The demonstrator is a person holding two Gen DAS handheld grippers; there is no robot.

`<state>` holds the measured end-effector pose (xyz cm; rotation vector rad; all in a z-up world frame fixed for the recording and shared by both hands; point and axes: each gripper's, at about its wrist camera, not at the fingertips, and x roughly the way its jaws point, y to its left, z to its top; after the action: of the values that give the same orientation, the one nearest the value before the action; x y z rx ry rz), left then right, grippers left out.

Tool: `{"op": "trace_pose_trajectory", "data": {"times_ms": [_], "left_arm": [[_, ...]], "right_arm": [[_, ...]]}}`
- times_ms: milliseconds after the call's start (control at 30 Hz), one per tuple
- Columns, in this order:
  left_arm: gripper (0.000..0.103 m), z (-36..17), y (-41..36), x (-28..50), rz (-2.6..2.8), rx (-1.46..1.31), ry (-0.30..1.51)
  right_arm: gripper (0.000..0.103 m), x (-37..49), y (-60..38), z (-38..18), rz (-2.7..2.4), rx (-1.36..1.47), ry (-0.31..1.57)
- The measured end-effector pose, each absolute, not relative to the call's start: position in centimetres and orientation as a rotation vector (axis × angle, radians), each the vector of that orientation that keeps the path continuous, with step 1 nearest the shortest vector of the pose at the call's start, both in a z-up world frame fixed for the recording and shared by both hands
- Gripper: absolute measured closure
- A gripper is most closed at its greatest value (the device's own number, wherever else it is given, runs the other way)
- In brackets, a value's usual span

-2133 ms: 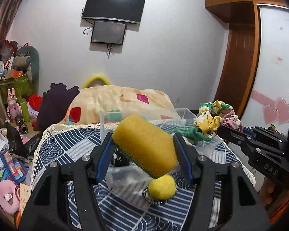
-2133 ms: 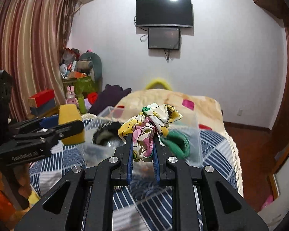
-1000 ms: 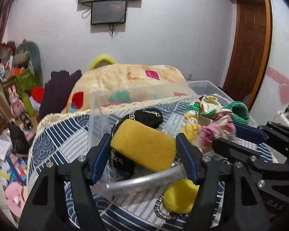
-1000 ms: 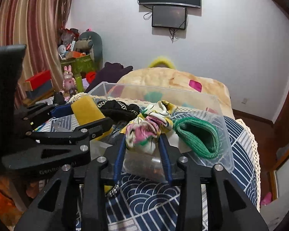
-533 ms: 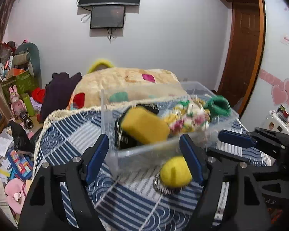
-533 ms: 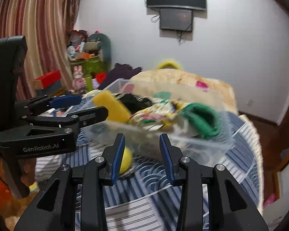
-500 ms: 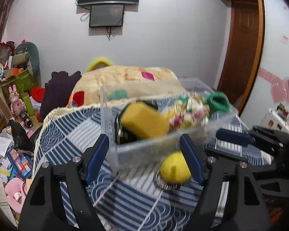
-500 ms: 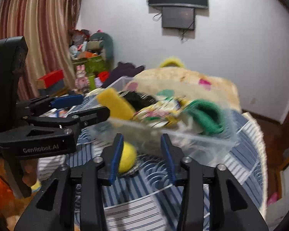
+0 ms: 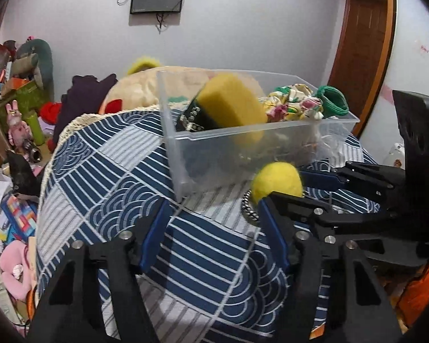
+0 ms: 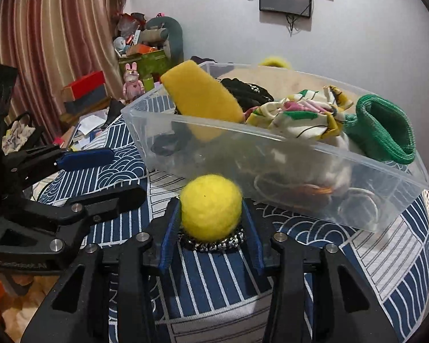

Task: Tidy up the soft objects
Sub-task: 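Grasp the beaded bracelet with the left tool while the right grasps the yellow ball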

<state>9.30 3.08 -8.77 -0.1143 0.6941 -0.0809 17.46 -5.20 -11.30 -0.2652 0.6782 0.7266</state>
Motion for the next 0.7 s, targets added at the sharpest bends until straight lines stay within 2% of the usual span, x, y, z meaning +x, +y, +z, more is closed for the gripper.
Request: {"op": "trace_pose_trajectory", "data": {"times_ms": [300, 500, 567, 633, 700], "left_arm": [[0.052, -9.7, 1.2, 10.5, -0.128, -0.108, 0.732], [0.063, -10.6, -0.2, 12.1, -0.142, -0.097, 0.768], [0.079, -11.0, -0.8, 12.4, -0.143, -0.08, 0.778], [0.09, -11.1, -1.0, 12.4, -0.142, -0.075, 0.775], [0.094, -11.0, -1.0, 12.0, -0.147, -0.074, 0.77]], "right_arm": [[0.066, 15.8, -8.0, -9.5, 0.718, -0.215, 0.609], [0.066, 15.2, -9.4, -9.2, 0.696, -0.2, 0.593], [0.066, 15.2, -9.9, -9.3, 0.69, -0.192, 0.597], [0.066, 15.2, -10.4, -9.4, 0.681, -0.185, 0.6], [0.066, 15.2, -10.8, -9.3, 0.677, -0.173, 0.603]]}}
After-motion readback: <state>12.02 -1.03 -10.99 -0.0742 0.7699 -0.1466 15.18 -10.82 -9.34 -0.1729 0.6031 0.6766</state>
